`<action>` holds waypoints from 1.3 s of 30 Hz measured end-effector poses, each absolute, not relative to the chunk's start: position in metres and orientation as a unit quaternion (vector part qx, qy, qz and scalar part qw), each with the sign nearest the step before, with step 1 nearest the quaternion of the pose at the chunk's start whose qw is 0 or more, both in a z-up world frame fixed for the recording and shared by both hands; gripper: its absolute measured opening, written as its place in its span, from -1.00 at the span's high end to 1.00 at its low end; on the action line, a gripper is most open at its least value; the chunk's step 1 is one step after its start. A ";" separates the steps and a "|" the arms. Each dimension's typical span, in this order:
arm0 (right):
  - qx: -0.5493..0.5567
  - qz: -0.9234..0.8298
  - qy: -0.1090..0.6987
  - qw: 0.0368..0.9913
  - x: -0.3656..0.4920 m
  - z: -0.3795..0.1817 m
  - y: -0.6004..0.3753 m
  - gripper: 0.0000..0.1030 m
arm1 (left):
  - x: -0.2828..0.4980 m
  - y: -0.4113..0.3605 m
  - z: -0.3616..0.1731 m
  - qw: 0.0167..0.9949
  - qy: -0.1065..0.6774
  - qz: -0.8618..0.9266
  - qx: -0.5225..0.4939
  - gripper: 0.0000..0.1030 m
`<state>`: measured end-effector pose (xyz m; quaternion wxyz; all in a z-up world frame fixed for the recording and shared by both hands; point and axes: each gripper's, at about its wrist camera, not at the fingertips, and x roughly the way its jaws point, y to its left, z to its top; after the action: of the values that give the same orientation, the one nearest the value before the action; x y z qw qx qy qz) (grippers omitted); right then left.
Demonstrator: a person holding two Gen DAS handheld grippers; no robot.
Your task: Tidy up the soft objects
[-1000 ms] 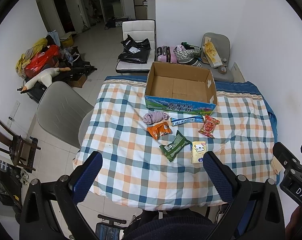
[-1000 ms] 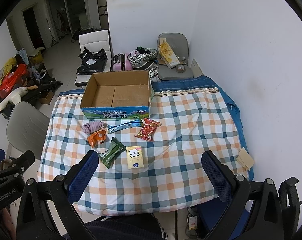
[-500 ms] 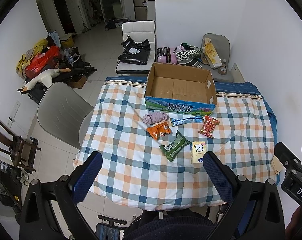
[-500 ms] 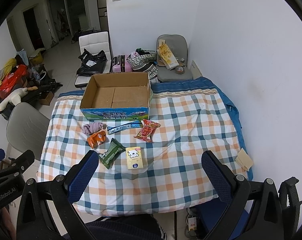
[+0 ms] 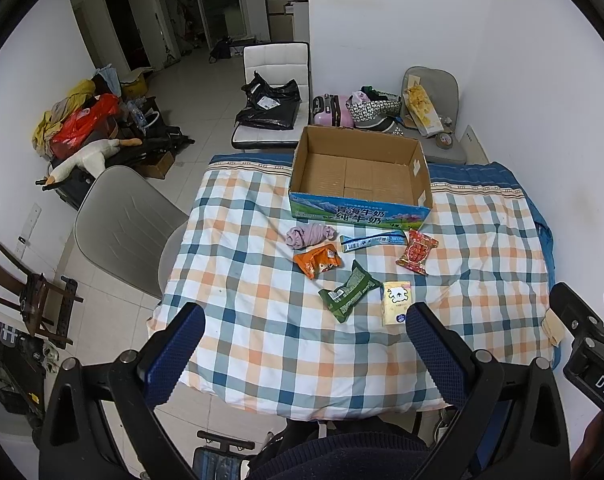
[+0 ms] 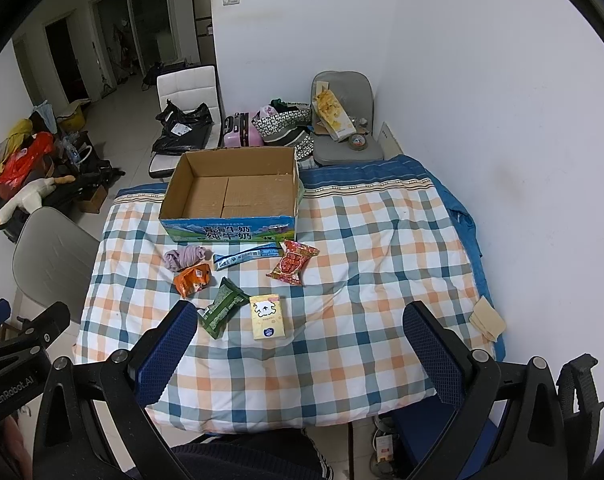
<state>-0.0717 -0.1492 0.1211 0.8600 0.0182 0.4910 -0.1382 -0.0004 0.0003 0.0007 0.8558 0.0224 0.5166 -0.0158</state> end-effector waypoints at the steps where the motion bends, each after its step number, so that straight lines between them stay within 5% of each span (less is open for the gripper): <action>1: 0.018 -0.138 0.491 0.860 -0.072 0.121 -0.149 -1.00 | 0.000 0.001 0.001 0.856 0.517 -0.016 0.022 -1.00; 34: 0.027 -0.139 0.493 0.858 -0.066 0.108 -0.157 -1.00 | 0.013 0.002 -0.005 0.859 0.512 -0.018 0.016 -1.00; 39: 0.040 -0.142 0.517 0.843 -0.038 0.084 -0.173 -1.00 | 0.052 0.002 -0.045 0.845 0.535 -0.011 -0.002 -1.00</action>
<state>-0.0380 -0.1727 0.0839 0.8431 0.0402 0.5173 -0.1416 0.0518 0.0024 -0.0452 0.8448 -0.0017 0.5350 -0.0110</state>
